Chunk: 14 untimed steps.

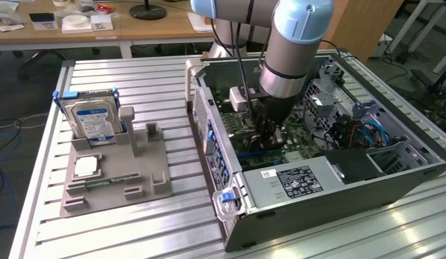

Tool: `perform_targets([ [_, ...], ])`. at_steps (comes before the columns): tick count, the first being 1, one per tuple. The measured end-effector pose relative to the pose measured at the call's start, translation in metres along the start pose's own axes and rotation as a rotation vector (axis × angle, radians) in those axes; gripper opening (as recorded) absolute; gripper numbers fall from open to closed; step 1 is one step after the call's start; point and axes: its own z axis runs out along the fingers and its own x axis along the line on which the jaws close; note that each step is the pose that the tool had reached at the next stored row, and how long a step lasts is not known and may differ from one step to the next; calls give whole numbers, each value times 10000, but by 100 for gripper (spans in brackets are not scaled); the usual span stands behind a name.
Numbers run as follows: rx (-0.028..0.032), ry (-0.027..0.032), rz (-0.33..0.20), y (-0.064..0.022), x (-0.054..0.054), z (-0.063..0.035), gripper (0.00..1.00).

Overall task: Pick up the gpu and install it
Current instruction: 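Insert the gpu into the slot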

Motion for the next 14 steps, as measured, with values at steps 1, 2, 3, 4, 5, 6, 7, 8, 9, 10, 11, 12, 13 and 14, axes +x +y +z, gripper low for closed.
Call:
perform_targets([
  [1,0,1,0,5,0,5,28],
  [2,0,1,-1,8,-1,9,28],
  [3,0,0,-1,11,-2,13,28],
  [4,-1,0,-2,12,-4,16,28],
  [5,0,0,-2,14,-5,19,28],
  [6,0,-2,-1,17,-7,22,28],
  [7,0,-5,0,20,-10,25,28],
  [8,1,-8,-1,24,-13,28,28],
  [9,2,-9,-2,26,-14,29,28],
  [10,1,-10,-3,28,-16,31,28],
  [11,1,-10,-3,30,-17,32,28],
  [12,0,-20,-2,40,-25,44,28],
  [13,-1,-20,-2,41,-25,49,28],
  [14,-3,-18,-2,41,-24,55,28],
])
